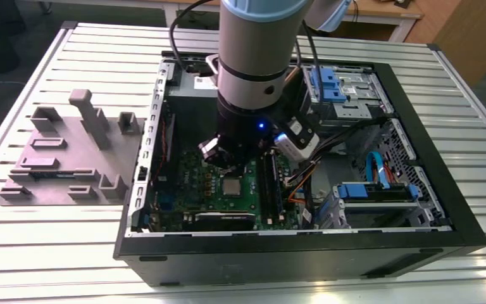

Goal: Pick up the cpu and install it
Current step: 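Close the cpu cover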

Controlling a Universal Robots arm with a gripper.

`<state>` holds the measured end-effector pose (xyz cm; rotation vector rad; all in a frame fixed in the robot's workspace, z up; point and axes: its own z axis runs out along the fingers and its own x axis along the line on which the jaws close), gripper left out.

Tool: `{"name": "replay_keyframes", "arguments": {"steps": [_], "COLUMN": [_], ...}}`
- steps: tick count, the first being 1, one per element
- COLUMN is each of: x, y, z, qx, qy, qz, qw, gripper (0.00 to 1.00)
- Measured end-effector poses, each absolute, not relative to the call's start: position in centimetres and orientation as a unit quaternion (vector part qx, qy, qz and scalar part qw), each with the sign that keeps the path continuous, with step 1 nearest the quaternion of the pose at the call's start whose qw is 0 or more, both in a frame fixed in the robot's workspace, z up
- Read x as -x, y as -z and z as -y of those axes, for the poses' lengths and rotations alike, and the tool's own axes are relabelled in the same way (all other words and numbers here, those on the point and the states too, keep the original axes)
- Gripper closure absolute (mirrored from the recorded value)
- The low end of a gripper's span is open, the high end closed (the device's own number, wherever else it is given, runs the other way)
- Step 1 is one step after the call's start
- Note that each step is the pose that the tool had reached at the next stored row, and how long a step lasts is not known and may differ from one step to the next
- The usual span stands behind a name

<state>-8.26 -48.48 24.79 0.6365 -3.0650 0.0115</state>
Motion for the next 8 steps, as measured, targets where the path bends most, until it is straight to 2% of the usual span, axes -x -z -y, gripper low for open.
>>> {"name": "replay_keyframes", "arguments": {"steps": [8], "x": [8.13], "y": [-24.76], "z": [48.48], "qx": [-0.240], "qy": [-0.004], "qz": [0.971], "qw": [0.005], "gripper": [0.90]}}
